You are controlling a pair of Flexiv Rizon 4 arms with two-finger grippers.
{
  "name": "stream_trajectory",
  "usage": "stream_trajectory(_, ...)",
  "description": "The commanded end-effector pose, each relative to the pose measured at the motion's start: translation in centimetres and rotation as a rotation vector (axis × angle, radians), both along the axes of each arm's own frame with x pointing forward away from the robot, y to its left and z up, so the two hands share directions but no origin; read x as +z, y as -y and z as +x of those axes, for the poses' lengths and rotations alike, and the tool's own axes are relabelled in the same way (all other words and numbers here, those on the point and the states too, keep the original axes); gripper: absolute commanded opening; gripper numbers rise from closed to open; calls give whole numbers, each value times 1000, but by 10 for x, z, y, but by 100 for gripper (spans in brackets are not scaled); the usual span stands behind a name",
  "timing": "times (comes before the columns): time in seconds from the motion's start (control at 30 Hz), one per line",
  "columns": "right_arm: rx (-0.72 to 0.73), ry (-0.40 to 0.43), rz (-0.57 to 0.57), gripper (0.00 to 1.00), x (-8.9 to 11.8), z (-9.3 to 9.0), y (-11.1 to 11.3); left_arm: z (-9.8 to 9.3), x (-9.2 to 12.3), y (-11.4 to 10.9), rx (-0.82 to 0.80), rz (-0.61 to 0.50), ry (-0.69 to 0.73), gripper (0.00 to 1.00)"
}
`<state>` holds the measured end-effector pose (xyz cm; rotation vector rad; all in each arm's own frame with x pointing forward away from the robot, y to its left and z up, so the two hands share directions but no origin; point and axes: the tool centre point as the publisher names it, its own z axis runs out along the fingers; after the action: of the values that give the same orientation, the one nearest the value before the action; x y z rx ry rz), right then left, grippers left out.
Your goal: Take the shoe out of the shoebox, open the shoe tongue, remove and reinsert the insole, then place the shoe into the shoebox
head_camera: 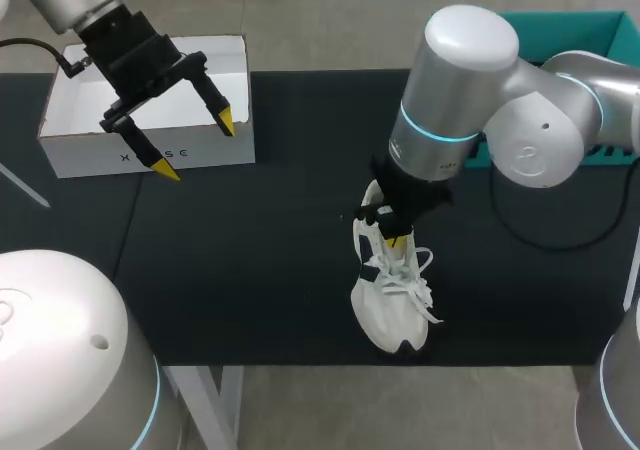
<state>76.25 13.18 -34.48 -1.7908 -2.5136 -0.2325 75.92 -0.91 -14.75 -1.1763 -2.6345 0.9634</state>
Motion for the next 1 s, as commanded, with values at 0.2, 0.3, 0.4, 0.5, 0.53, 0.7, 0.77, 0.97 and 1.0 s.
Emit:
stream_trajectory(0.2, 338, 64, 45, 0, 35, 9, 3, 1, 0, 0, -1, 3, -1, 100)
stream_trajectory(0.3, 565, 101, 11, 0, 41, 11, 4, 1, 0, 0, -1, 3, -1, 100)
stream_trajectory(0.4, 669, 45, -41, 7, 44, 14, 6, 1, 0, 0, -1, 3, -1, 100)
stream_trajectory(0.5, 669, 33, -55, 100, 44, 16, 6, 1, 0, 0, -1, 3, -1, 100)
stream_trajectory(0.53, 669, 33, -55, 100, 44, 16, 6, 1, 0, 0, -1, 3, -1, 100)
stream_trajectory(0.7, 669, 33, -55, 100, 44, 16, 6, 1, 0, 0, -1, 3, -1, 100)
stream_trajectory(0.77, 669, 33, -55, 100, 44, 16, 6, 1, 0, 0, -1, 3, -1, 100)
stream_trajectory(0.97, 669, 33, -55, 100, 44, 16, 6, 1, 0, 0, -1, 3, -1, 100)
stream_trajectory(1.0, 669, 33, -55, 100, 44, 16, 6, 1, 0, 0, -1, 3, -1, 100)
